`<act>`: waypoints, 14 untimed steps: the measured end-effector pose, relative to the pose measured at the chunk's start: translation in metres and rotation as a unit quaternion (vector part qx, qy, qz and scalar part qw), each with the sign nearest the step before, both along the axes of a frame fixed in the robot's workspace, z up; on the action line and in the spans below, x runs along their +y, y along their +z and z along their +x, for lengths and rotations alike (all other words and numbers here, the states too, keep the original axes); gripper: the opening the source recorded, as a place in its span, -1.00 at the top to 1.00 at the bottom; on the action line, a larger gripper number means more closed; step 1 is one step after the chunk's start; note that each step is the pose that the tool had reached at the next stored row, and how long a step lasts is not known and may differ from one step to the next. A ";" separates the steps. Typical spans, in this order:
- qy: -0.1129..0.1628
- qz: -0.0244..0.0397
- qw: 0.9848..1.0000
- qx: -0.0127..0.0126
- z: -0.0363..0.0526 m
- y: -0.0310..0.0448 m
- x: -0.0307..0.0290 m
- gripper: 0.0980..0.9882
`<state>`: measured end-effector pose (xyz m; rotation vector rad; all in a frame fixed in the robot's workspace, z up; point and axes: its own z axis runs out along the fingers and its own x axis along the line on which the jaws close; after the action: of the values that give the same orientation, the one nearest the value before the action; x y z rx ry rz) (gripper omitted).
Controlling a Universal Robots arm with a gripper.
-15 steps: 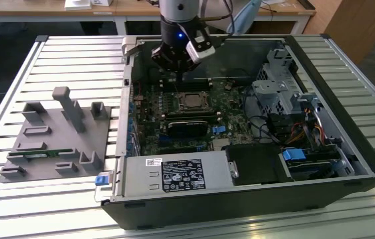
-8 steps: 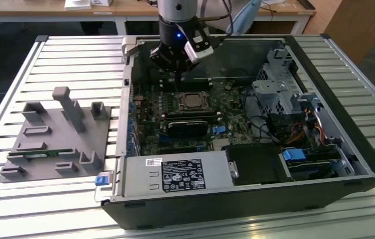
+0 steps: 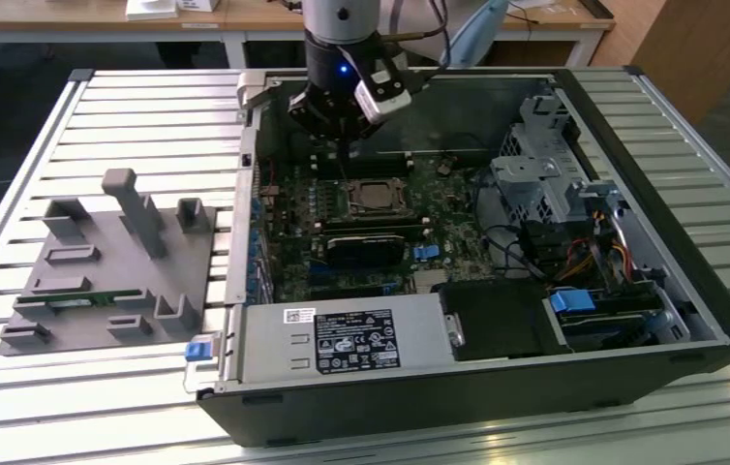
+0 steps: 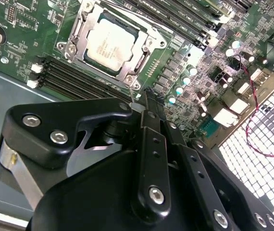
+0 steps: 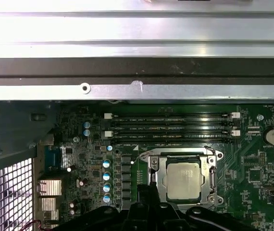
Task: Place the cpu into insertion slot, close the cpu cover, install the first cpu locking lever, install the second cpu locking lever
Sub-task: 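Install the first cpu locking lever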
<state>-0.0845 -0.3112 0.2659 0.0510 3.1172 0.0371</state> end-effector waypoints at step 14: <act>0.000 0.000 1.000 0.000 -0.0143 -0.0023 0.0022 0.96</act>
<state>-0.0988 -0.3090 0.2637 0.0511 3.1172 0.0371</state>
